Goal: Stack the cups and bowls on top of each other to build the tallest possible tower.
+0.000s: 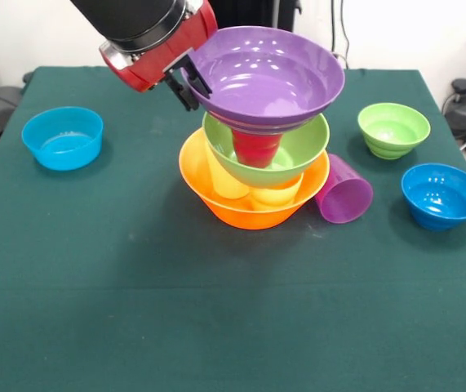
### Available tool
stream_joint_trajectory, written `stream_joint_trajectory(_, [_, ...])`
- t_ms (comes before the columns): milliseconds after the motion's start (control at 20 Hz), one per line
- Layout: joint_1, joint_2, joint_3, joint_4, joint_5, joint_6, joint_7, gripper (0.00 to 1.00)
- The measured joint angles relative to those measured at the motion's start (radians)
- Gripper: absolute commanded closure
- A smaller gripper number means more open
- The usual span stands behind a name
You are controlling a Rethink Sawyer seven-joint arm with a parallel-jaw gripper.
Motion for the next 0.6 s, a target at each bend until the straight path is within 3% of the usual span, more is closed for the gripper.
stream_joint_trajectory(600, [-0.004,0.005,0.000,0.027,0.000,0.000,0.000,1.00])
